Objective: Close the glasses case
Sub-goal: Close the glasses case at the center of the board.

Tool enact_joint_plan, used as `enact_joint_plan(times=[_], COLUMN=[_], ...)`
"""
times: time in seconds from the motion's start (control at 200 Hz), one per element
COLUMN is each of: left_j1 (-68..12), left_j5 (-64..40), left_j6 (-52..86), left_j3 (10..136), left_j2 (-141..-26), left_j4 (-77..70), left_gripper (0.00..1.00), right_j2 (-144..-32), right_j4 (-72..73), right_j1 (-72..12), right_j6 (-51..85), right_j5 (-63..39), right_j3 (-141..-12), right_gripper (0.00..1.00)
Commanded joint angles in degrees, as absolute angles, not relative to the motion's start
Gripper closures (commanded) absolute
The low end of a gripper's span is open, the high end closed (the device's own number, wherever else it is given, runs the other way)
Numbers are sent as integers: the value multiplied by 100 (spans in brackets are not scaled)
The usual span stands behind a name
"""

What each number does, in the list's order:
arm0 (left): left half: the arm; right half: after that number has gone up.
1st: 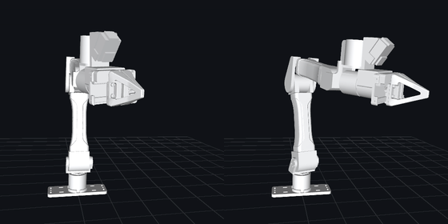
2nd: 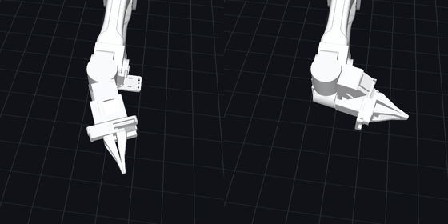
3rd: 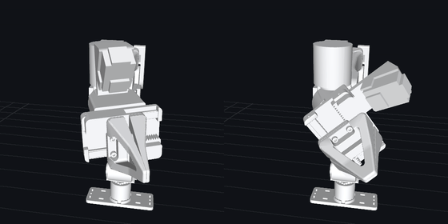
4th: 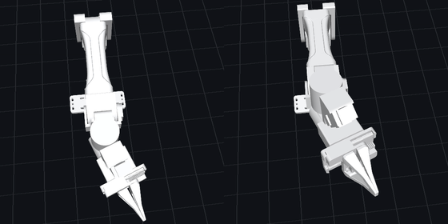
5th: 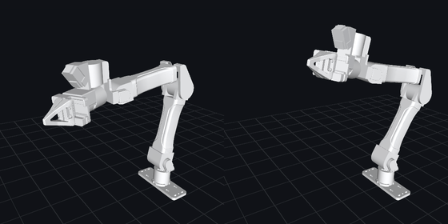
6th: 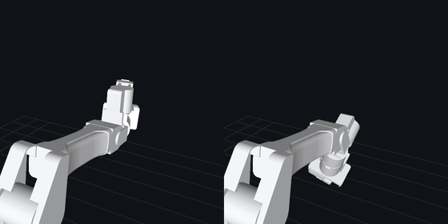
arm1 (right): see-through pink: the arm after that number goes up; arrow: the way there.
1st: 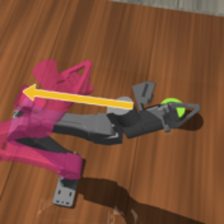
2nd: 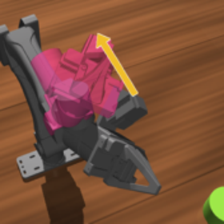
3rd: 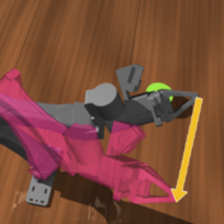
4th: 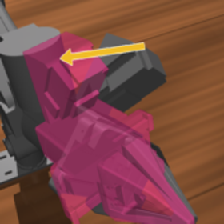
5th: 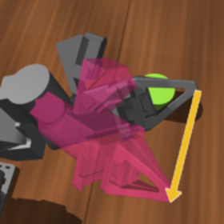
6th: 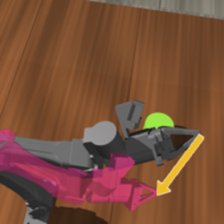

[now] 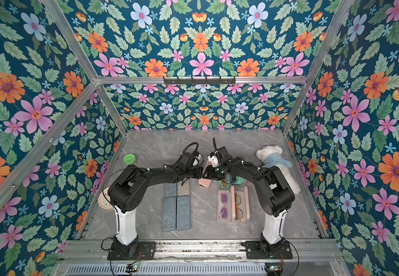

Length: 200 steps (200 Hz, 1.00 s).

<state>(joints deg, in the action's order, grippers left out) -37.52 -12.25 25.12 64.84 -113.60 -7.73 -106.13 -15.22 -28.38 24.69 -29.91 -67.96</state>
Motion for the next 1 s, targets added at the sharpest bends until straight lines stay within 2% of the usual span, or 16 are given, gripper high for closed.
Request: enact_joint_plan(times=[0.0, 0.65, 0.935, 0.995], left_j1=[-3744, -3736, -3741, -3735], left_j5=[-1239, -1231, -1182, -1173], left_j6=[2522, 2531, 2549, 2557], left_j3=[6446, 6364, 6245, 6208], left_j2=[-11329, -11250, -11138, -11111], left_j4=[-492, -543, -683, -740], left_gripper=[95, 95, 96, 96], right_j2=[-10644, -10666, -10405, -10327], right_j4=[-1678, -1696, -1545, -1488], right_j1=[-2843, -2848, -2847, -2844], right_j6=[2408, 2408, 2614, 2653], right_j5=[-2936, -2918, -2839, -2839], right_j3=[-6799, -6812, -6673, -6637], right_gripper=[58, 58, 47, 41])
